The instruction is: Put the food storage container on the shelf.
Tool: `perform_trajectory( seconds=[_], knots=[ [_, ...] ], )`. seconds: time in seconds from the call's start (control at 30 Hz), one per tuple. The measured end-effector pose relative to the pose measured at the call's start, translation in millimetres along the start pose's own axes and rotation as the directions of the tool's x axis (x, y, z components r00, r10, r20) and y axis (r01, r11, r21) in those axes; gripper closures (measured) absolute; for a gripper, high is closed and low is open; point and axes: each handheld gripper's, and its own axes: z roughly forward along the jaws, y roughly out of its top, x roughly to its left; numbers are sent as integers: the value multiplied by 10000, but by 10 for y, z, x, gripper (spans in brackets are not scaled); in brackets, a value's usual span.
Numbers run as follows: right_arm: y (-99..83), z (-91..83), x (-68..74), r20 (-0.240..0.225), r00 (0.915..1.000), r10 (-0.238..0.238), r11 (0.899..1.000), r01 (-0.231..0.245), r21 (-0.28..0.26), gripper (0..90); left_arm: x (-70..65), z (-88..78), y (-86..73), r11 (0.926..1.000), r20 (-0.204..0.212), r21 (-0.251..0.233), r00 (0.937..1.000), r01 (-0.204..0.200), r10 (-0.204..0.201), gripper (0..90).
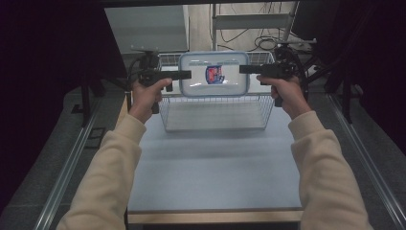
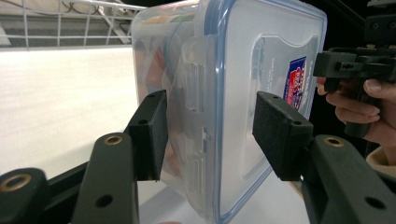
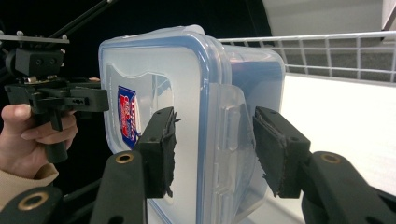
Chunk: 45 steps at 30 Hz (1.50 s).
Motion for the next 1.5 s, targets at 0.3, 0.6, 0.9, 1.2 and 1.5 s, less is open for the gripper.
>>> perform_trajectory(
  seconds=[0.3, 0.6, 0.9, 1.2, 1.5],
  knots=[
    [134, 177, -307, 156, 9967, 797, 9967, -799, 150, 501, 231, 250, 179, 9976, 74, 377, 9982, 585, -588, 465],
    [222, 283, -432, 621, 9829, 1735, 9841, -1754, 268, 484, 395, 393, 254, 9821, 214, 320, 9822, 1858, -1865, 440],
    [238, 423, -433, 2264, 9508, 2112, 9745, -2229, 270, 475, 647, 573, 223, 9569, 725, 242, 9542, 2893, -2903, 362],
    [74, 205, -325, 1949, 9695, 1486, 9850, -1276, -1162, 386, 512, 419, 163, 9721, 332, -761, 9749, 2221, -2201, 191],
    [-659, -311, -38, 1327, 9863, -980, 9914, 1084, -734, 289, -187, -196, -350, 9924, -513, -685, 9938, -1018, 984, 219]
  ],
)
